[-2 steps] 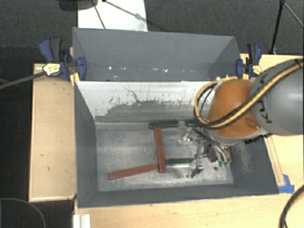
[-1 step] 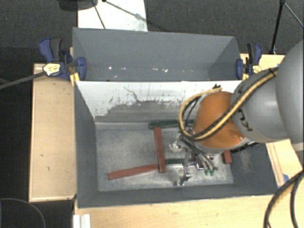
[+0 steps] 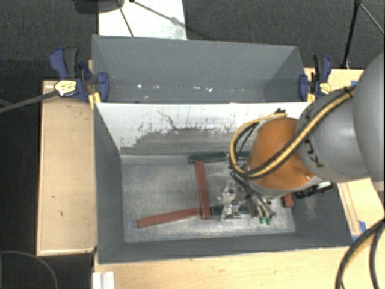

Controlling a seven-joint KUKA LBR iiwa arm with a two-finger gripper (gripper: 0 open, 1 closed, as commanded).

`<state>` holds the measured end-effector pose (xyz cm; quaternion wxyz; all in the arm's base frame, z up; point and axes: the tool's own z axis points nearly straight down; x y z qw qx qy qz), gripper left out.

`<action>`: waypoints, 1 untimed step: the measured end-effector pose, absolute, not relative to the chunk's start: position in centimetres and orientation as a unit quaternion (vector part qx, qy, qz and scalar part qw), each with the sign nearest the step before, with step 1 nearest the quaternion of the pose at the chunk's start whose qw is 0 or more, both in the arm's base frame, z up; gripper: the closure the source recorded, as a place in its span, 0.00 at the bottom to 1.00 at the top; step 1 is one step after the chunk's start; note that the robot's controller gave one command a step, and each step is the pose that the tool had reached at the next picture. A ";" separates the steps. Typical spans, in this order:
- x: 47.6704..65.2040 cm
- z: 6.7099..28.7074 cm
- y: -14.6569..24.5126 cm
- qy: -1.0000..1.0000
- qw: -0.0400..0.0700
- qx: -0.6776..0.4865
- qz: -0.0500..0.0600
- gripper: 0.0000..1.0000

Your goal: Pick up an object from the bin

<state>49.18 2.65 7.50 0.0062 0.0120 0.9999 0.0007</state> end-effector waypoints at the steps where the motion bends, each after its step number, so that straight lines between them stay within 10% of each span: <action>1: 49.2 7.5 2.7 1.000 0.006 0.012 0.001 1.00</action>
Offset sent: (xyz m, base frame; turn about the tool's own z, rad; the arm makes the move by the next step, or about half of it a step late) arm -0.0001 0.0001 0.0062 0.0000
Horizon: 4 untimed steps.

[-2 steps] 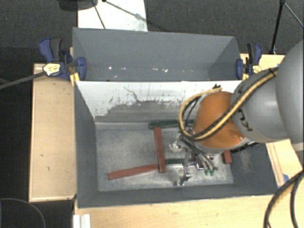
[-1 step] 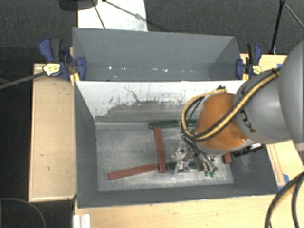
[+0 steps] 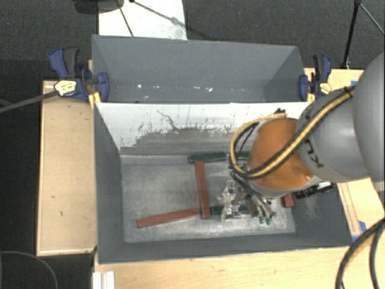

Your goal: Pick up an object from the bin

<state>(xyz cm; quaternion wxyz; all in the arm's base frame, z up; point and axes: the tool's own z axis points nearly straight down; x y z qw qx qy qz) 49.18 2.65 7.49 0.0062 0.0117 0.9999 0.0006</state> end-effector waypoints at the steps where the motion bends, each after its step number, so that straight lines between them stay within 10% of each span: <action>1: 49.2 7.6 2.7 1.000 0.006 0.011 0.001 1.00; 4: 49.0 9.5 2.6 1.000 0.001 0.010 0.000 1.00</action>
Offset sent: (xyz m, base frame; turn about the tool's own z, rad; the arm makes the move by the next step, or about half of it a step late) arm 0.0002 0.0000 0.0247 0.0000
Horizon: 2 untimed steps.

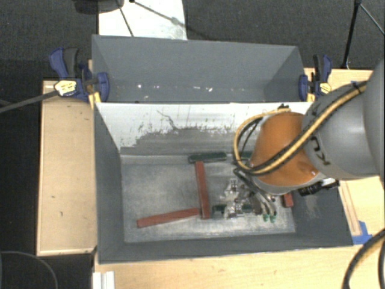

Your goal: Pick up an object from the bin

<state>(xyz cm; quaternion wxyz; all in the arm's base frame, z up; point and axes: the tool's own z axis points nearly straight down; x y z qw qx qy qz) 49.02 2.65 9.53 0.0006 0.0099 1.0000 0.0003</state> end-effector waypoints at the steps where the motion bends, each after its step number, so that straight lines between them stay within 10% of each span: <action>1: 49.1 10.3 2.6 1.000 0.001 0.009 0.000 1.00; 2: 49.1 10.9 2.7 1.000 0.002 0.009 0.000 1.00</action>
Offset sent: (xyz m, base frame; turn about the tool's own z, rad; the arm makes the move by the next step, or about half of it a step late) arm -0.0001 0.0001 0.0242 0.0000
